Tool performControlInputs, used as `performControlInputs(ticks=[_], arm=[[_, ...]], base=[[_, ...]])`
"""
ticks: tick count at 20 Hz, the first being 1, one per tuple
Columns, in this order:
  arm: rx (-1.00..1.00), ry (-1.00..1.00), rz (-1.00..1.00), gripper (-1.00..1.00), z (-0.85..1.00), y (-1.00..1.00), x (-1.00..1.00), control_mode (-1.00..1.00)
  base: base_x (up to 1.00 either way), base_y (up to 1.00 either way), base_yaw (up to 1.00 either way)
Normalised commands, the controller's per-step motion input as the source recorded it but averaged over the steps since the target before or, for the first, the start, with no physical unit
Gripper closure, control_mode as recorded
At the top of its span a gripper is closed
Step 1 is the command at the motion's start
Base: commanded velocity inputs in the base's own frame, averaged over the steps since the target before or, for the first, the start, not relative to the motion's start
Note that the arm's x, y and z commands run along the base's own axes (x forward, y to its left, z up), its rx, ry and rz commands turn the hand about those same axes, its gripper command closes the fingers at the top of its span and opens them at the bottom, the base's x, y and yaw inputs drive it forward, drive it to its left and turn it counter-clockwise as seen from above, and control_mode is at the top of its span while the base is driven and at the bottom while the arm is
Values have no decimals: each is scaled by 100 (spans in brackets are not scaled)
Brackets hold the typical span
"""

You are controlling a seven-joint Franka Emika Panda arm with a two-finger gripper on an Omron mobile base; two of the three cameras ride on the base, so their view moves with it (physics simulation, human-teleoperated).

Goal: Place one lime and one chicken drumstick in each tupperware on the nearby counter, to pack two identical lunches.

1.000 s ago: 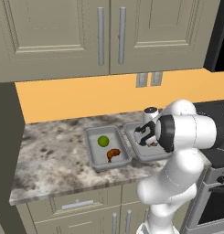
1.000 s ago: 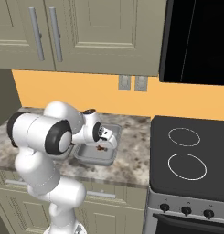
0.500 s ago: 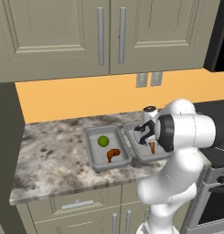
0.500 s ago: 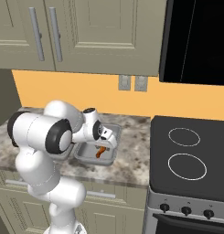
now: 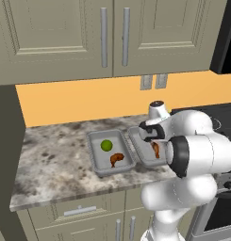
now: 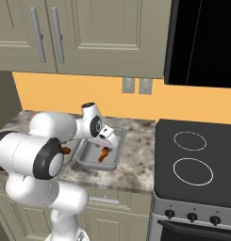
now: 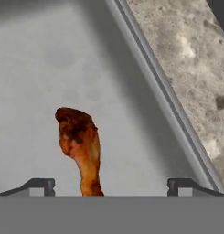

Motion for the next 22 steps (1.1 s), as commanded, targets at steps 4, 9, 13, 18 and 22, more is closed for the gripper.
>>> performControlInputs(ticks=[4,9,13,18,22], arm=[[0,-20,1,-100,70,0,-86,-100],[7,-19,13,-100,53,0,-96,-100],[12,-14,22,-100,51,0,-96,-100],[7,-15,35,-100,75,13,-61,-100],[1,-14,29,-100,77,12,-53,-100]], base=[[0,0,0],[0,0,0],[0,0,0],[0,0,0],[0,0,0]])
